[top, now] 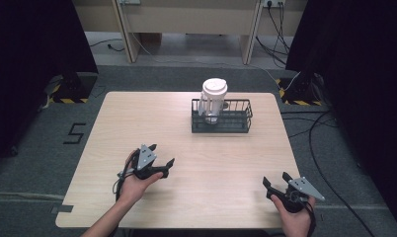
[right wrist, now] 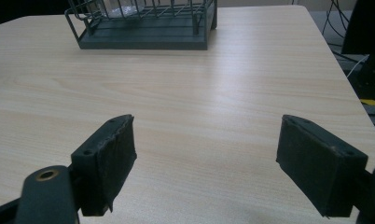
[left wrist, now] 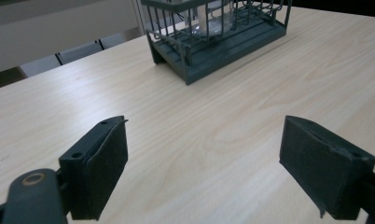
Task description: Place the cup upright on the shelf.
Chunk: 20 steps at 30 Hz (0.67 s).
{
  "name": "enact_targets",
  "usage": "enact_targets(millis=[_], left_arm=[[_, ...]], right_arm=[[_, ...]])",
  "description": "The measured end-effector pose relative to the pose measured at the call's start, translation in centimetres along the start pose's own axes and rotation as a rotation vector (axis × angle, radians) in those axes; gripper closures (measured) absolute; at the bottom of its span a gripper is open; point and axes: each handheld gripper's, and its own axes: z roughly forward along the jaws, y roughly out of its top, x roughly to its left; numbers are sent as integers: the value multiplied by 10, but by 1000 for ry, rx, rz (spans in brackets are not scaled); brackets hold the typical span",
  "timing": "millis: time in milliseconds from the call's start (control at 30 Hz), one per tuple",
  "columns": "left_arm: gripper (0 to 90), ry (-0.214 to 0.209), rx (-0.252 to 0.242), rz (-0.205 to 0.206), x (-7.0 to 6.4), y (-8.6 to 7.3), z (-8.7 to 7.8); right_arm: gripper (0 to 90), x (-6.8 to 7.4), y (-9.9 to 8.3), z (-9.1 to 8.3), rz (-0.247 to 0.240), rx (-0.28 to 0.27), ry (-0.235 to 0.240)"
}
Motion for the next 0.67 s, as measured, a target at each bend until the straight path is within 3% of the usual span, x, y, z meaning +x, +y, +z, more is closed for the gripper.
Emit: enact_targets(millis=[267, 667], left_arm=[[148, 21, -20, -32, 4, -17, -18], [149, -4, -13, -45, 0, -25, -15]], right_arm=[[200, 0, 0, 0, -1, 0, -1], [202, 0, 0, 1, 0, 9, 4]])
